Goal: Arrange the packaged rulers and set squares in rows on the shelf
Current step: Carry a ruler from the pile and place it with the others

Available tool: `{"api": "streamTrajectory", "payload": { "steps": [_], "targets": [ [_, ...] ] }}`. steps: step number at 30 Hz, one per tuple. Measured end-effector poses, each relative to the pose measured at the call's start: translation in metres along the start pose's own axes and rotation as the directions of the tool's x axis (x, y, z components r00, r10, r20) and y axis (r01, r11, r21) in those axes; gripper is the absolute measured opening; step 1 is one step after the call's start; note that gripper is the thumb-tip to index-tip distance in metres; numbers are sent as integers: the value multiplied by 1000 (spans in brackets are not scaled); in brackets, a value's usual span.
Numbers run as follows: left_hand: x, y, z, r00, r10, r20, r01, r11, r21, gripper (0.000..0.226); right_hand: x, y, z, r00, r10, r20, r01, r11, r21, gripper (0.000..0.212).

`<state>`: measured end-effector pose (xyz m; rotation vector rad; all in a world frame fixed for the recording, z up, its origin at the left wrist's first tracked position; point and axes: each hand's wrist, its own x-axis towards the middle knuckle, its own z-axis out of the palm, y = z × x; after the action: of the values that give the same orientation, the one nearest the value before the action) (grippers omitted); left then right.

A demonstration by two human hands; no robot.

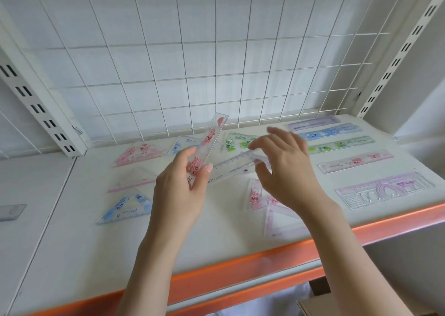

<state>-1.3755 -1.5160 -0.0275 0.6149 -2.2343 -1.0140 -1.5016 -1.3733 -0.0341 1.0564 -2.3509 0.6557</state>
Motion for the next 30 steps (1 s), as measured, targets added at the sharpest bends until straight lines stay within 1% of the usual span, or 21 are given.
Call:
{"api": "streamTrajectory", "payload": {
  "steps": [2,4,7,11,14,16,20,23,27,30],
  "targets": [
    [3,1,3,1000,18,1,-18,1000,15,40,2,1,-2,995,-55,79,55,998,-3,36],
    [5,4,8,999,38,10,-38,999,28,41,2,3,-5,977,-104,188,99,994,35,40],
    [6,7,19,998,62,24,-64,995,70,41,0,14,-7,947,-140,289,113,988,106,43],
    [14,12,36,998,68,7,-69,984,161,40,3,45,-15,944,-96,315,61,991,120,44],
    [19,21,49,998,70,13,-71,972,224,40,11,72,-25,923,-41,383,-3,994,114,48],
    [22,29,60,997,78,28,-83,964,254,40,17,91,-31,913,-16,408,-32,993,110,47],
    [24,45,85,995,90,42,-99,955,279,40,32,131,-40,897,22,442,-76,992,105,40],
    [25,55,100,994,97,42,-105,953,285,40,40,156,-44,882,48,468,-127,982,138,45],
    [27,64,115,995,100,22,-102,947,305,40,51,184,-44,866,36,499,-130,979,156,56],
    [29,67,122,996,85,-4,-79,949,305,40,59,197,-39,882,28,470,-117,980,161,56]
  ]
}}
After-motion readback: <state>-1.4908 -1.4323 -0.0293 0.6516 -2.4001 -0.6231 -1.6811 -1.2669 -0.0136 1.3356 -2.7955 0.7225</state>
